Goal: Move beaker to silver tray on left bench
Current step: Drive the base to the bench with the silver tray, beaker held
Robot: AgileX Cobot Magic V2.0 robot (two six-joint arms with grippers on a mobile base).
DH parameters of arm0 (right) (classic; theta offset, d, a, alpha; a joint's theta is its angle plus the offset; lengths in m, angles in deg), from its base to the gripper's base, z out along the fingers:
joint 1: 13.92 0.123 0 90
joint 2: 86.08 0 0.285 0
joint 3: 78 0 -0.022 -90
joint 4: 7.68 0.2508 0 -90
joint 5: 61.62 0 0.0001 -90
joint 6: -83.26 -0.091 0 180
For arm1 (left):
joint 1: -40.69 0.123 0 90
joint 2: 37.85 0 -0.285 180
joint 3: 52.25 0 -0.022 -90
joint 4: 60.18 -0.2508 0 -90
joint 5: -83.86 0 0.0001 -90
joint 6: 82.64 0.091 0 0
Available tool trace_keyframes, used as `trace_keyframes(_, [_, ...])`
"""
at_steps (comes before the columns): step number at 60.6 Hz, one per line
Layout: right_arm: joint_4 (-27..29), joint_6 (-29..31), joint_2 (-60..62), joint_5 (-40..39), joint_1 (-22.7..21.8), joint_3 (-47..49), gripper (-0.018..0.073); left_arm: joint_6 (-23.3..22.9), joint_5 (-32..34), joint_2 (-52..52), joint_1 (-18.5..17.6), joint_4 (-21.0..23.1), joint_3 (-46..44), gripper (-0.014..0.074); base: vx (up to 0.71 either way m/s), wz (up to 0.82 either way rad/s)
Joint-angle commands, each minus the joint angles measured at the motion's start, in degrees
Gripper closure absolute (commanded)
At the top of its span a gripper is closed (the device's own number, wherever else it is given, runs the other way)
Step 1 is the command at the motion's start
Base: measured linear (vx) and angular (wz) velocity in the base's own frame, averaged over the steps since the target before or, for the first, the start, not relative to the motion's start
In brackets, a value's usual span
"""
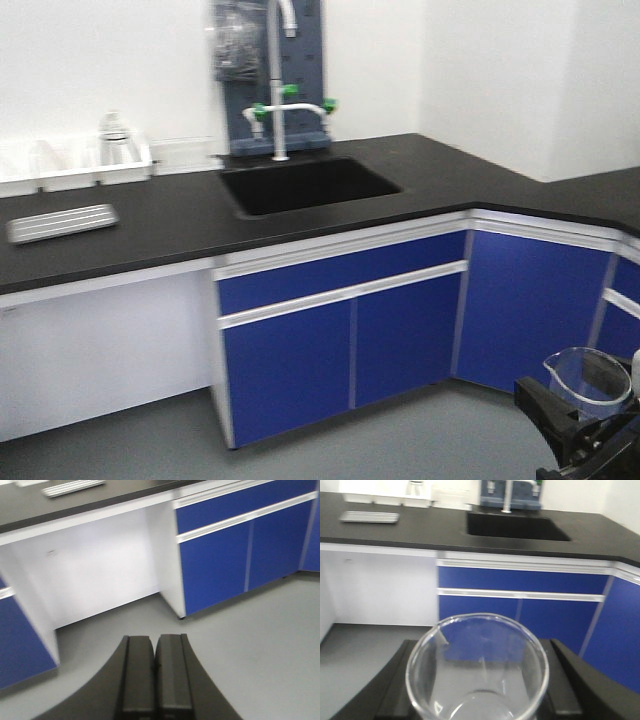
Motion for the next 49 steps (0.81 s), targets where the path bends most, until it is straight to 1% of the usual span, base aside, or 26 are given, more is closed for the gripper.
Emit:
trace_keyframes(1, [-0.43,-0.01,0.62,-0.83,-0.17,1.71,0.0571,-0.1,4.31,0.39,-0.33,0.16,1.14,0.0595,-0.14,0.66])
trace_keyframes(24, [-0.43,-0.01,0.62,-0.83,-0.17,1.71,0.0571,-0.1,4.31,0.39,-0.33,0.16,1.14,0.0595,-0.06,0.68])
trace_keyframes(36, [-0.43,-0.01,0.62,-0.83,-0.17,1.71,0.0571,-0.1,4.31,0.39,-0.33,0.16,1.14,0.0595,0.07,0.65])
trace_keyframes(49, [-0.43,-0.01,0.62,-0.83,-0.17,1.71,0.0571,-0.1,4.31,0.39,-0.33,0.16,1.14,0.0595,0.14,0.46])
